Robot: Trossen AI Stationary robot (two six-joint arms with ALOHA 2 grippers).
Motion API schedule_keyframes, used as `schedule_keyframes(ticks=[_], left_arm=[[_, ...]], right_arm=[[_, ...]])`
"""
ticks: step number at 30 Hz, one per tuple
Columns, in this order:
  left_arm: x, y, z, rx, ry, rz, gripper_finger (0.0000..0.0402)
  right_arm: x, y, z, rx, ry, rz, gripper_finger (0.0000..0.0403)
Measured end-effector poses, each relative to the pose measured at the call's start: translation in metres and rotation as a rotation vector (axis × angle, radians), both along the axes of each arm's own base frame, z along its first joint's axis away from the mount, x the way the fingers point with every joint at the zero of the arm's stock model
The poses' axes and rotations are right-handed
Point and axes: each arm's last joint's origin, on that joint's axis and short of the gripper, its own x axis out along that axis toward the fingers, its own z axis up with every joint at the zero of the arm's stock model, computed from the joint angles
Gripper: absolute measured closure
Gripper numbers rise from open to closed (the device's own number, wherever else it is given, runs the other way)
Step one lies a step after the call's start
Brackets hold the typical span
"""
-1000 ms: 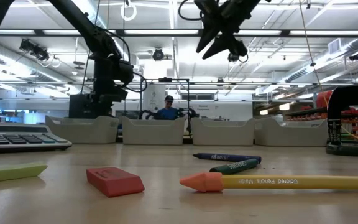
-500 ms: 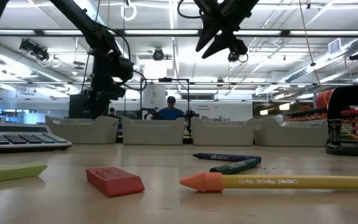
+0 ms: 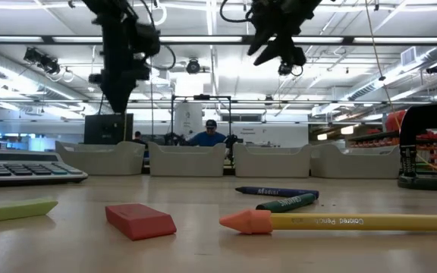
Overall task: Sort crayons/erasers/pens/pencils in bins
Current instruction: Put the blue crayon into the gray bin
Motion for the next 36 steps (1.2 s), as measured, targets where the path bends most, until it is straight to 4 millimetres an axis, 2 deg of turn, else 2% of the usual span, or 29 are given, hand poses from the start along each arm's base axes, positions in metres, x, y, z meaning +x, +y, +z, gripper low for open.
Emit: schedule_keyframes(ticks=[4, 8, 13, 17, 22, 29, 32, 36], left_arm=[[0.006, -0.03, 0.018, 0.023, -0.11, 0.05, 0.0288], [0.013, -0.061, 0.032, 0.001, -0.254, 0.174, 0.0289], [0.026, -0.095, 0.037, -0.063, -0.382, 0.316, 0.0298], [0.04, -0.123, 0.036, -0.13, -0.436, 0.362, 0.0305], [0.054, -0.155, 0.039, -0.208, -0.552, 0.401, 0.0316], [0.06, -0.19, 0.04, -0.314, -0.585, 0.384, 0.0335], [0.059, -0.202, 0.04, -0.338, -0.584, 0.379, 0.0344], [0.059, -0.212, 0.04, -0.341, -0.57, 0.314, 0.0351]], right_arm=[[-0.012, 0.0, -0.006, -0.057, 0.116, 0.107, 0.0279], [-0.016, 0.003, -0.016, -0.159, 0.203, 0.301, 0.0279], [-0.018, 0.012, -0.032, -0.119, 0.221, 0.431, 0.0279], [-0.018, 0.025, -0.046, -0.062, 0.239, 0.467, 0.0279], [-0.02, 0.053, -0.062, -0.044, 0.304, 0.568, 0.0279], [-0.015, 0.088, -0.062, -0.082, 0.252, 0.688, 0.0279], [-0.01, 0.093, -0.06, -0.104, 0.199, 0.695, 0.0279], [-0.005, 0.091, -0.058, -0.139, 0.164, 0.614, 0.0279]])
